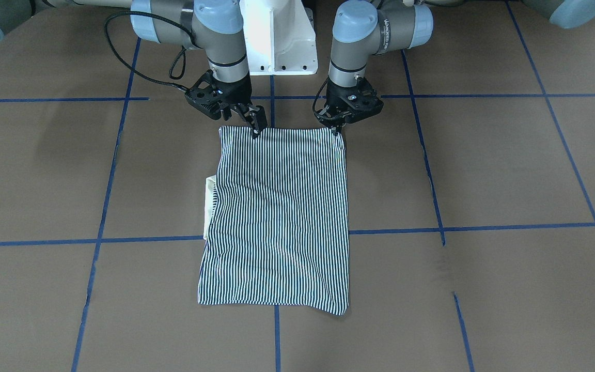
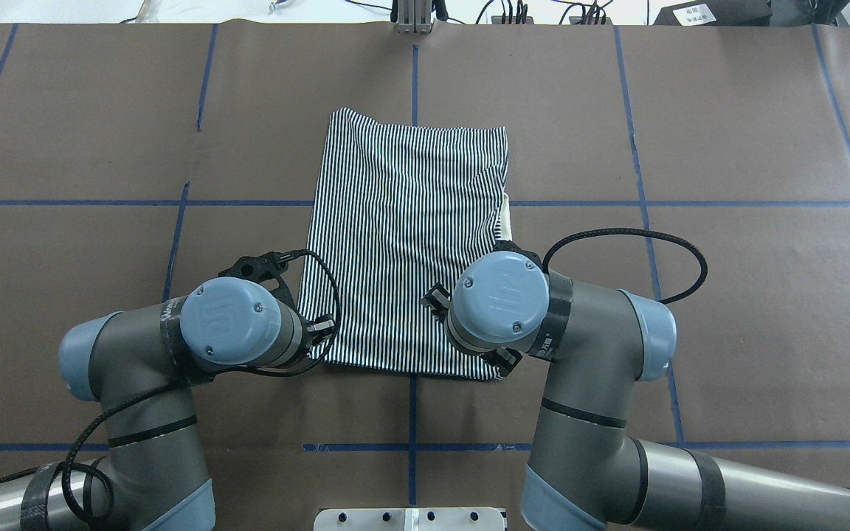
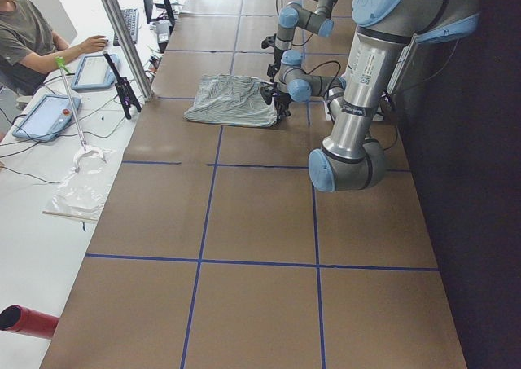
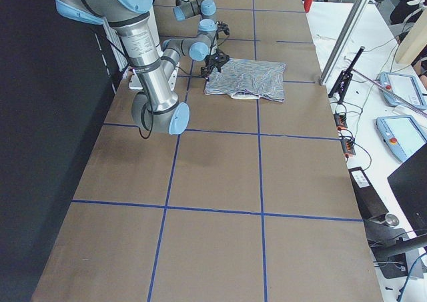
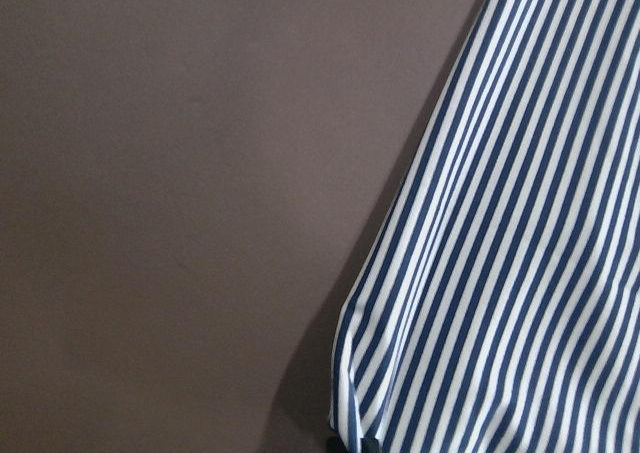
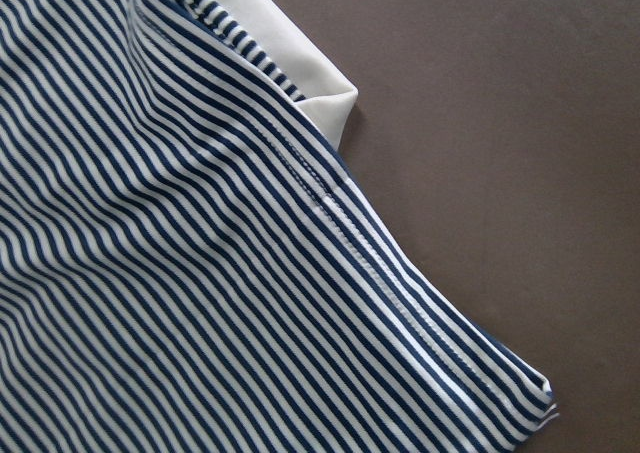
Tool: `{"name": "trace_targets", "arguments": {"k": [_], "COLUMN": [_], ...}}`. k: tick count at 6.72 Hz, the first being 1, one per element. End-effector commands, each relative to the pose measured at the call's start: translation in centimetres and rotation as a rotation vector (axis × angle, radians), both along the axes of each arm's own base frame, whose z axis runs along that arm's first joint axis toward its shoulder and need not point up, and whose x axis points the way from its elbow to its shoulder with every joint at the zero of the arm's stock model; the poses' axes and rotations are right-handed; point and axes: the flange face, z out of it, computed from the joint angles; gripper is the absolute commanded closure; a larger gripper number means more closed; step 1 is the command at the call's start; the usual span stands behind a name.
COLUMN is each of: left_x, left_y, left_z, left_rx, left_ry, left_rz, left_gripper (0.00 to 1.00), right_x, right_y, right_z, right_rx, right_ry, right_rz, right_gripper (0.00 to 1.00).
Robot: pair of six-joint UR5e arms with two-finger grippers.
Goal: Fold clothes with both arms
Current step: 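Move the right gripper to the near edge beside the left gripper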
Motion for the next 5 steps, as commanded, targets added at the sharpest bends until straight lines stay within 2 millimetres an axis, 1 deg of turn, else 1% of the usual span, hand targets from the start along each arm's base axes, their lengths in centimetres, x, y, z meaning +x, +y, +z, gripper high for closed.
{"name": "trace_targets", "arguments": {"k": [1,2,3,4,5], "left_x": [-0.4,-0.4,-0.4,-0.4,-0.4], "left_y": [-0.1,-0.1,0.0,0.0,0.0], "left_z": [-0.4,-0.3,-0.4,-0.3,-0.3], "left_rx": [0.004,0.004,0.003,0.002,0.002], "left_ry": [0.01,0.01,0.013,0.012,0.011], "left_rz": [0.001,0.001,0.003,0.003,0.003], "left_gripper": [1.0,1.0,1.0,1.0,1.0], "right_x": [-1.9,-1.9,-2.0,-2.6,-2.7], "right_y": [-0.4,-0.5,-0.6,-0.7,-0.5], "right_z": [1.7,2.3,2.4,3.3,3.3], "right_rx": [-0.009,-0.01,0.008,0.002,0.001], "right_ry": [0.048,0.06,0.067,0.085,0.086], "right_rz": [0.004,0.001,-0.017,-0.022,-0.024], "right_gripper": [0.0,0.0,0.0,0.0,0.0]}}
